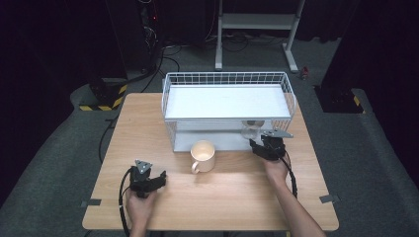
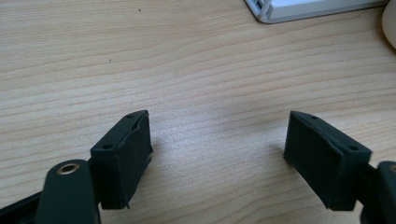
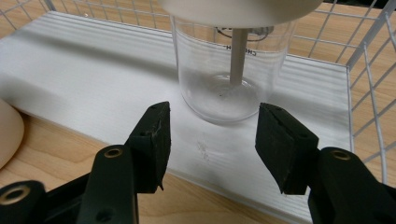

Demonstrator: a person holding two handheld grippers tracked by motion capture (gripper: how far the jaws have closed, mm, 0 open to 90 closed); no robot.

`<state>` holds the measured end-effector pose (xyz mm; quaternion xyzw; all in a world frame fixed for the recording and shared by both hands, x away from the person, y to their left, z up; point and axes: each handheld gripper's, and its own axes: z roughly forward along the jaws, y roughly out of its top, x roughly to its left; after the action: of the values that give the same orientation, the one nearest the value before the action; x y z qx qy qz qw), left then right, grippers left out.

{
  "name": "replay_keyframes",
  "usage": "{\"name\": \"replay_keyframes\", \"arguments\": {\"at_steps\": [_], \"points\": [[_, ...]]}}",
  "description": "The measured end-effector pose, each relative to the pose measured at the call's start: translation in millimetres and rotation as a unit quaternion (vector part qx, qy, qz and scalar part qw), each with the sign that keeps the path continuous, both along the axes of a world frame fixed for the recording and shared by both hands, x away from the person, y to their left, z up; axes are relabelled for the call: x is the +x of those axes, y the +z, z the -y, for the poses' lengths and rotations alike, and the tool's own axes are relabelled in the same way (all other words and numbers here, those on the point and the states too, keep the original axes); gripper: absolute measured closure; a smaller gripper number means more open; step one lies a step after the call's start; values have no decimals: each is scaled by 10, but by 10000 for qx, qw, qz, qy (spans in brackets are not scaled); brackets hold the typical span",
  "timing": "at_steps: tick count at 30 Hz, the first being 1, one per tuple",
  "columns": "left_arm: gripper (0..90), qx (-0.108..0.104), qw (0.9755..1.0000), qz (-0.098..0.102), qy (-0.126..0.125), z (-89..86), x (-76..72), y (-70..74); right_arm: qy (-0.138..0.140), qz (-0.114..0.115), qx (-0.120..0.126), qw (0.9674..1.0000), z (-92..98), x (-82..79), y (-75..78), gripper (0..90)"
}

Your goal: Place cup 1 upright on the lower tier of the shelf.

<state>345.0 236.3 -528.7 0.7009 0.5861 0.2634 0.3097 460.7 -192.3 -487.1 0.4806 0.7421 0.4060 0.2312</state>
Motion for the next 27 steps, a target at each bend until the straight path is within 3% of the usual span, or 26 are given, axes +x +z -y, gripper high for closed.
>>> {"name": "replay_keyframes", "arguments": {"at_steps": [27], "points": [[229, 4, 10000, 0, -1, 0, 0, 0, 213, 237, 270, 9991, 99, -185, 139, 424]]}}
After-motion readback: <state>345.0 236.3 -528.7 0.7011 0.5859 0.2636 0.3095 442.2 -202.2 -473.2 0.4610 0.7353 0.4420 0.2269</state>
